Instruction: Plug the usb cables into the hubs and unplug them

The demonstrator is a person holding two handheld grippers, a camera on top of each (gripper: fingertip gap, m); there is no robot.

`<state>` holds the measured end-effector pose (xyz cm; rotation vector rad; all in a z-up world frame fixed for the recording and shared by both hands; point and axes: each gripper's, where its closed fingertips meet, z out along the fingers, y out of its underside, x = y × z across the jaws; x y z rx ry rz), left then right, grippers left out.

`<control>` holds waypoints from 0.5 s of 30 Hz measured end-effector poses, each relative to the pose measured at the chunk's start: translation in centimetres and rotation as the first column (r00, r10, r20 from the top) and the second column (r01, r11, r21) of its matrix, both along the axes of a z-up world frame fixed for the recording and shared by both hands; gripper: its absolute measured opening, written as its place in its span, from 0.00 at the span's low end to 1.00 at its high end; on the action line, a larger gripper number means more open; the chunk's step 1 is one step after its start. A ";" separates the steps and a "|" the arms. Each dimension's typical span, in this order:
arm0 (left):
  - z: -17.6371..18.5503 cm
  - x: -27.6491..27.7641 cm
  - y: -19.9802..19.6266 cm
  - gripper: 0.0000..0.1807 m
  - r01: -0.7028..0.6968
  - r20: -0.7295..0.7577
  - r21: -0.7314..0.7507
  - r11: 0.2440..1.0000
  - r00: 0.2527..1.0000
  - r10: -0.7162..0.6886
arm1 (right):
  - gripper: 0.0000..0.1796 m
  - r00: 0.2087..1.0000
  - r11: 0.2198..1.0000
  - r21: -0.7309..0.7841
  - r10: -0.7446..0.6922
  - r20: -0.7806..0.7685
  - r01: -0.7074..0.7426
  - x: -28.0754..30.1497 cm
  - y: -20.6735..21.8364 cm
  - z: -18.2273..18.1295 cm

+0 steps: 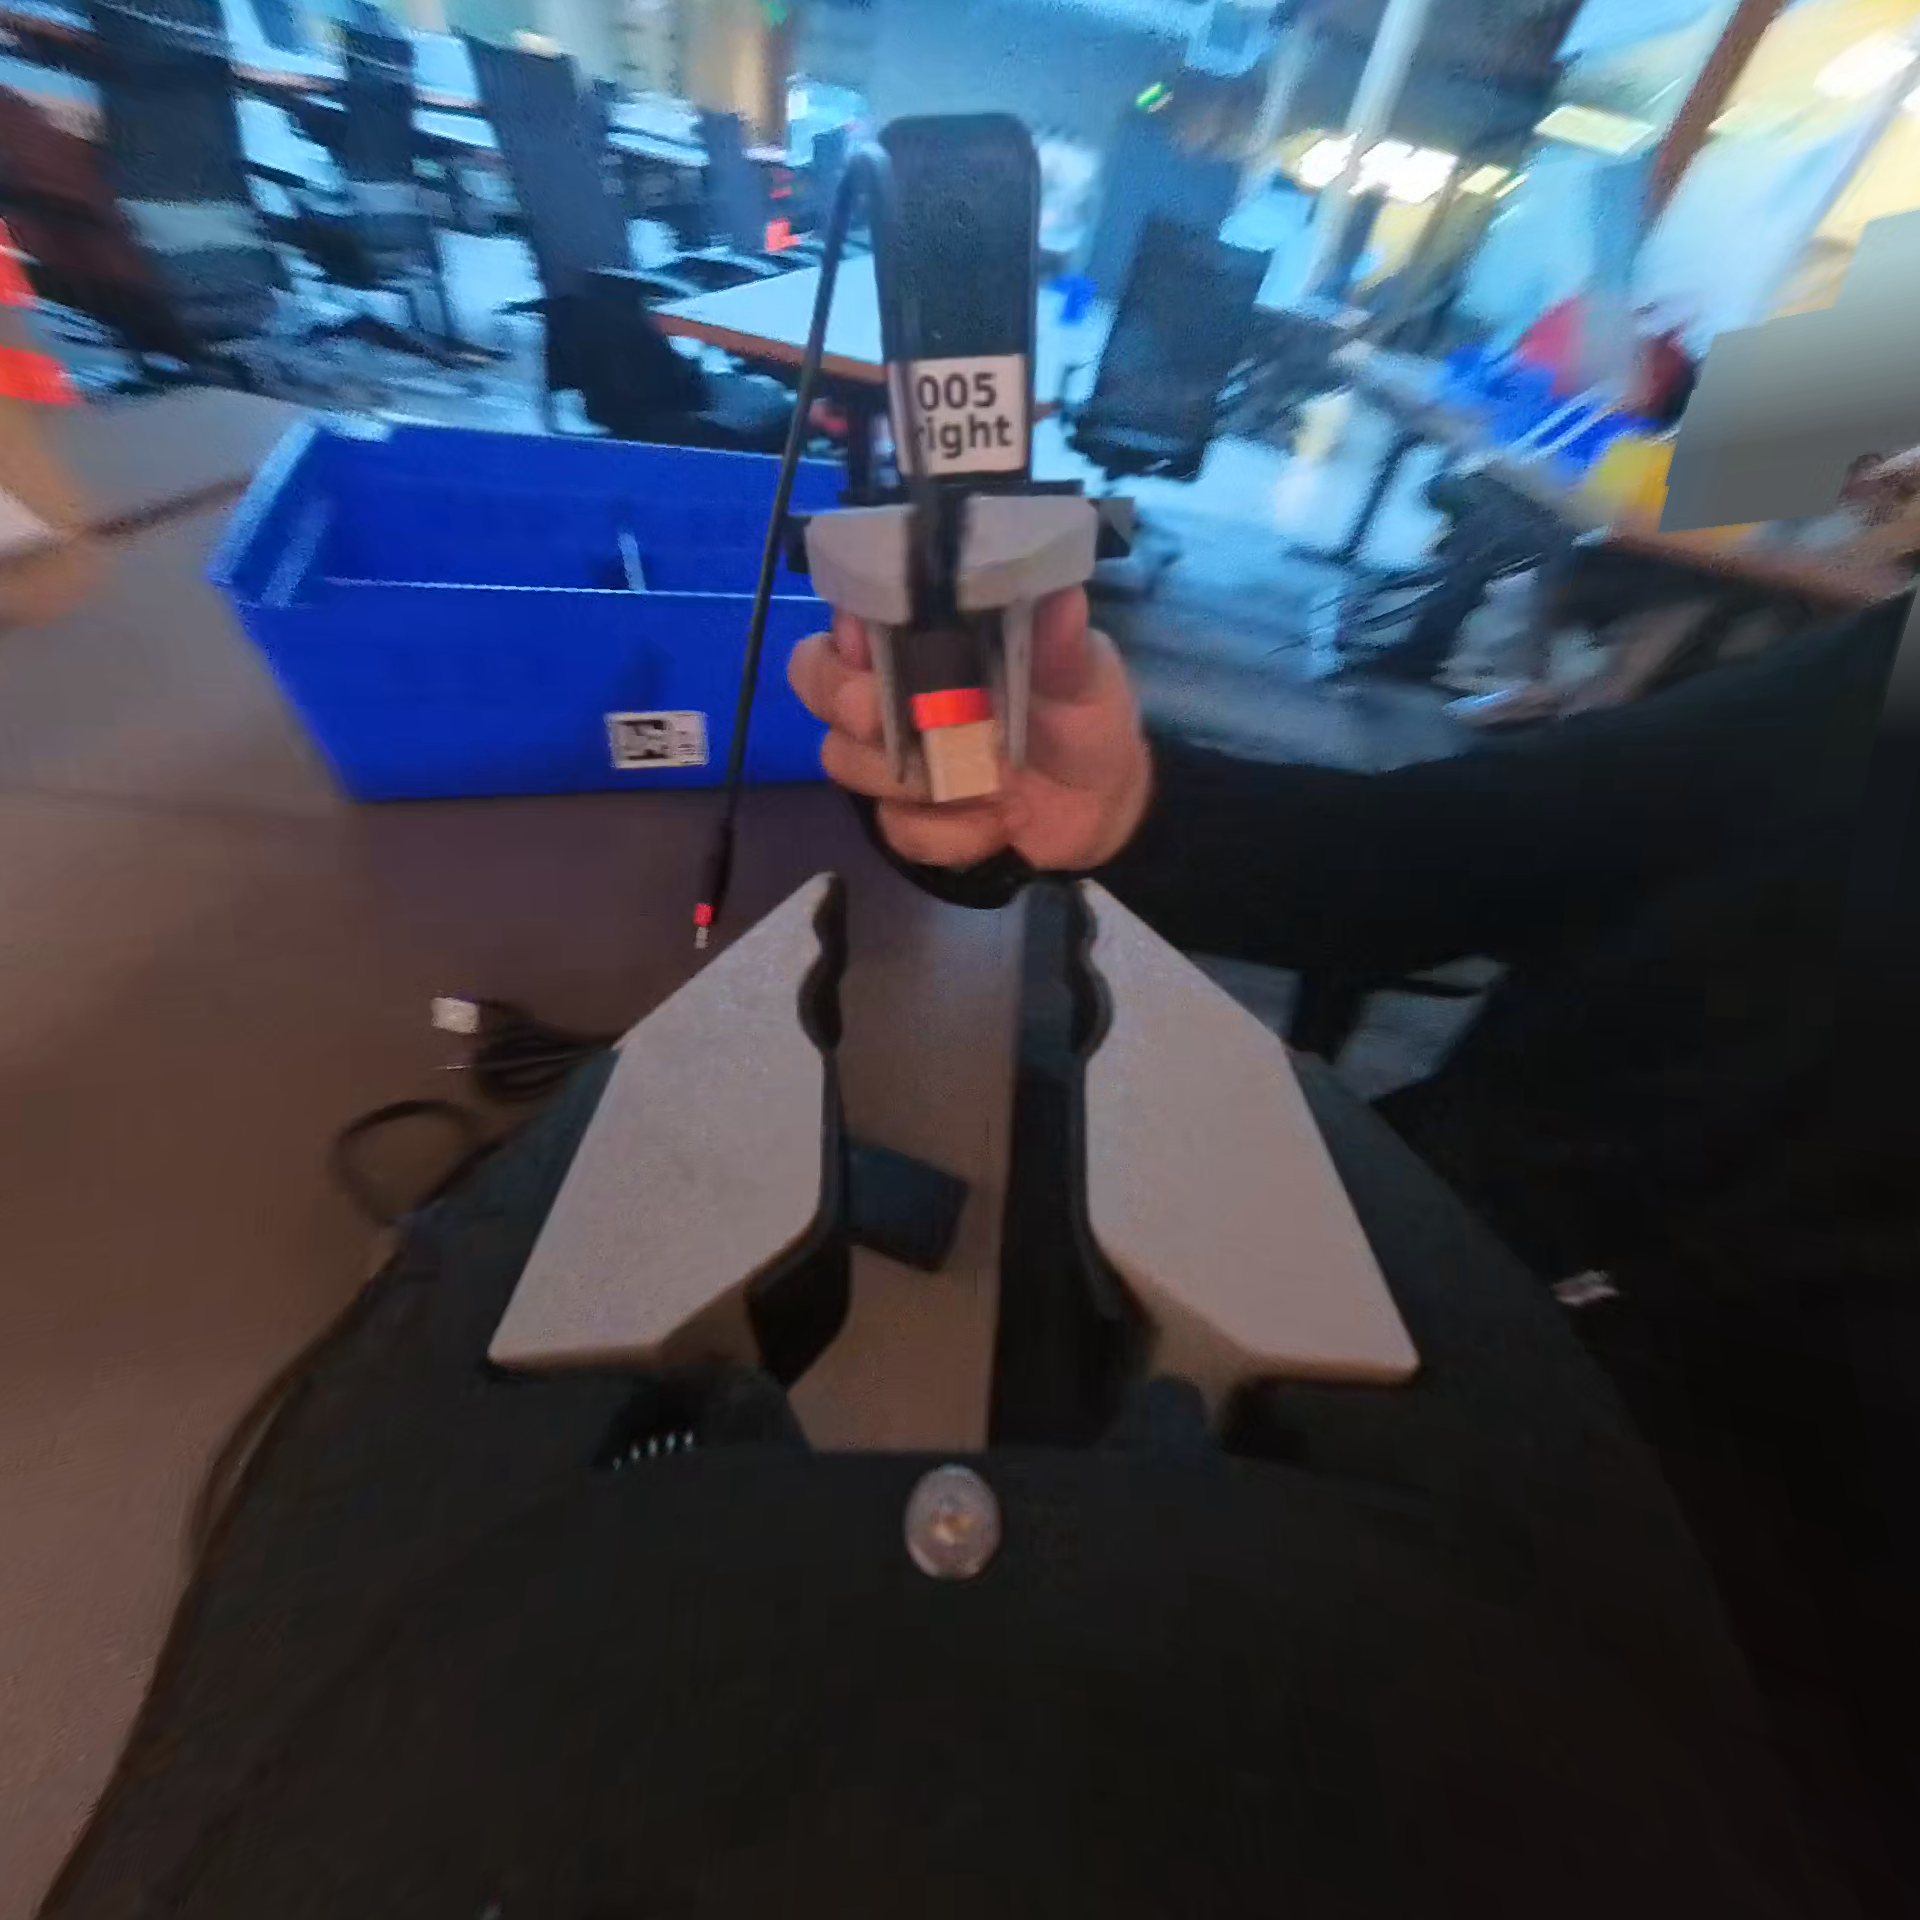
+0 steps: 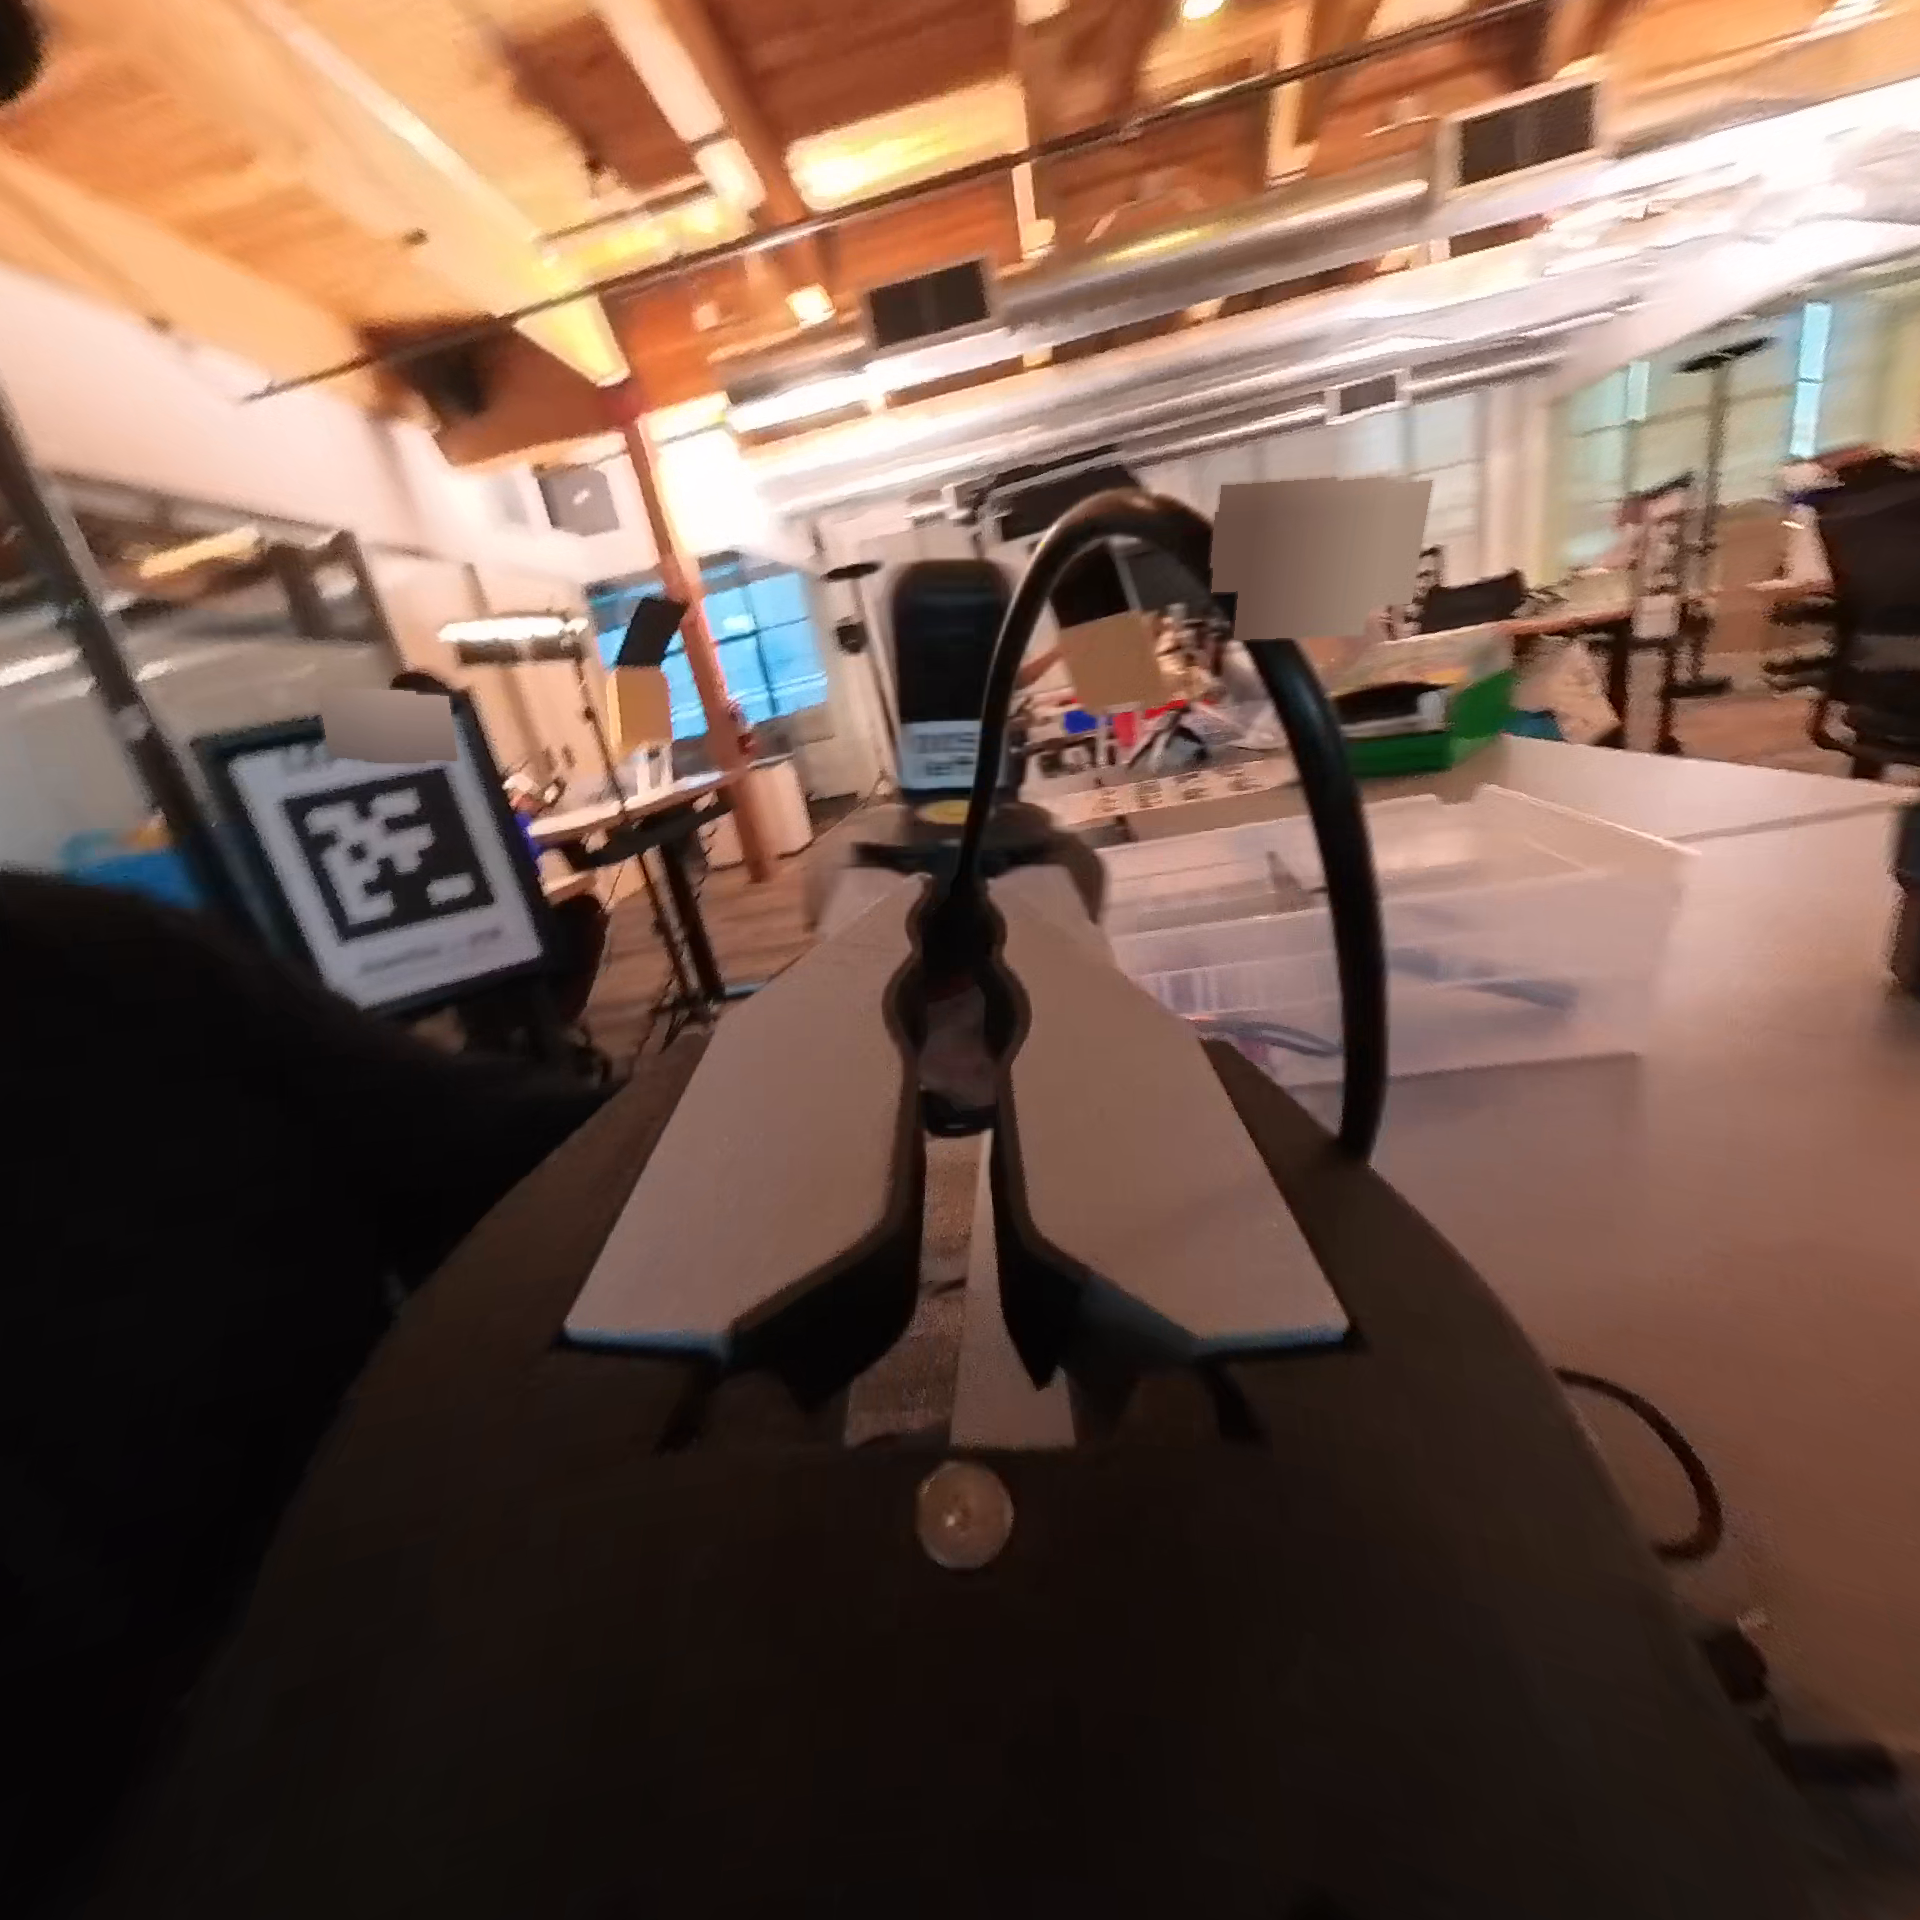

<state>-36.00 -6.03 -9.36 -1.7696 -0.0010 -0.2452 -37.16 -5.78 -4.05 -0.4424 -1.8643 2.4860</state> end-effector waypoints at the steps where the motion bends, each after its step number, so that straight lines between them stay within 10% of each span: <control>1: 0.1 -0.3 0.2 0.24 -0.052 -0.058 -0.013 0.999 0.997 0.052 | 0.01 0.999 0.999 0.002 -0.033 0.038 0.033 -0.8 0.2 -0.3; 15: -0.3 -4.3 0.9 0.08 -0.546 -0.722 0.036 0.837 0.565 0.399 | 0.01 0.959 0.990 0.020 -0.140 0.246 0.139 -3.6 -0.3 -2.9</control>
